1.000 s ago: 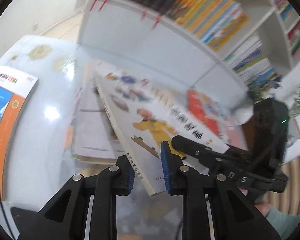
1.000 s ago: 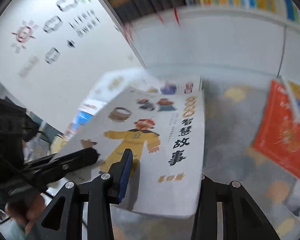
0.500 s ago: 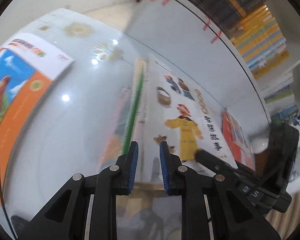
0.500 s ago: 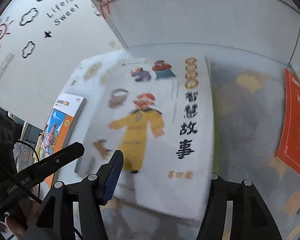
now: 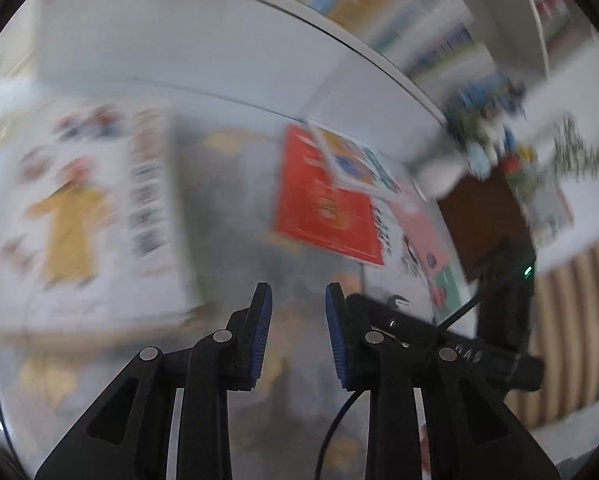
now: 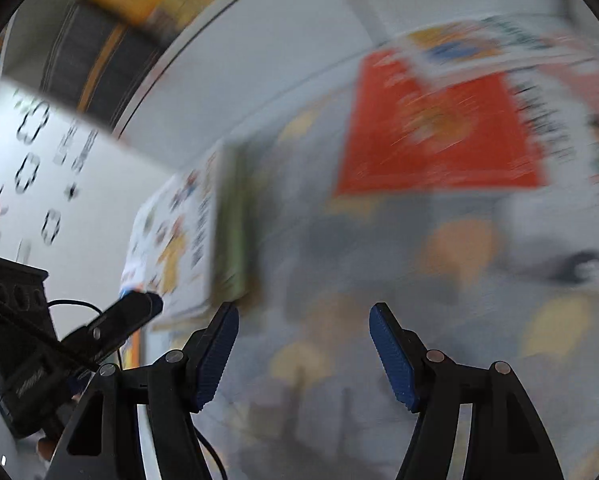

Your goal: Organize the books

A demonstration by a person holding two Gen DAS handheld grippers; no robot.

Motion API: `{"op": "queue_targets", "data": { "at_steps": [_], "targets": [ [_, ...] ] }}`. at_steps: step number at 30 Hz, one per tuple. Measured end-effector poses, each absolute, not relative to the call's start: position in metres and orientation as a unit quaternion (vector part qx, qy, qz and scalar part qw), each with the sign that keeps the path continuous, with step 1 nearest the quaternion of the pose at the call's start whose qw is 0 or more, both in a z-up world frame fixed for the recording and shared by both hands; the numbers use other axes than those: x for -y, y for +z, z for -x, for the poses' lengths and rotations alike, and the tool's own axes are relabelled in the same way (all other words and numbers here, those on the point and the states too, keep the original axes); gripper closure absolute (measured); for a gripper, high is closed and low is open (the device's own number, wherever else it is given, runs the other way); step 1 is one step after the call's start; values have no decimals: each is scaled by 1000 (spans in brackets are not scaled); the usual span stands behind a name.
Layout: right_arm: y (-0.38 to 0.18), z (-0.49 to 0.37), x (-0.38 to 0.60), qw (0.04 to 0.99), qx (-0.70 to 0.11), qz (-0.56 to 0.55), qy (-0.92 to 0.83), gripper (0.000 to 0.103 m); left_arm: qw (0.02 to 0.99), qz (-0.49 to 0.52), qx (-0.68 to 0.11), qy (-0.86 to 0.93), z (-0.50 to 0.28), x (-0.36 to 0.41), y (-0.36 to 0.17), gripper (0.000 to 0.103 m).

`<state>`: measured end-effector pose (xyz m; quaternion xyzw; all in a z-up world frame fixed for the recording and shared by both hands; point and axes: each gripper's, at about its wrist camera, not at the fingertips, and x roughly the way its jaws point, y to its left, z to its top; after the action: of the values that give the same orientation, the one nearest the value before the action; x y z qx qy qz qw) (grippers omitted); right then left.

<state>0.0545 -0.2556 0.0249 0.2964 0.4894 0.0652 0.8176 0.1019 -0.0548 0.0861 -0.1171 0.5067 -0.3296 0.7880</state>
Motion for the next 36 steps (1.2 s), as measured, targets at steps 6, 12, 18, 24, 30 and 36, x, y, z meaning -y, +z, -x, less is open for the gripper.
{"op": "queue_targets", "data": {
  "at_steps": [6, 12, 18, 24, 30, 36],
  "targets": [
    [32, -49, 350, 835, -449, -318, -33, 37, 787, 37, -539, -299, -144, 140, 64, 78],
    [15, -74, 386, 841, -453, -285, -77, 44, 806, 14, -549, -220, -182, 164, 35, 78],
    [-5, -113, 376, 849, -468, -231, -82, 68, 775, 31, -595, -209, -200, 177, 8, 77],
    [0, -102, 363, 851, -485, -187, -79, 62, 737, 30, -613, -283, -162, 167, 15, 76],
    [8, -22, 348, 841, -512, -171, -30, 62, 702, 55, -636, -315, -61, 125, 11, 76],
    [-9, 94, 325, 805, -570, -165, -2, 61, 594, 143, -694, -381, 43, 81, -8, 76]
  ]
}}
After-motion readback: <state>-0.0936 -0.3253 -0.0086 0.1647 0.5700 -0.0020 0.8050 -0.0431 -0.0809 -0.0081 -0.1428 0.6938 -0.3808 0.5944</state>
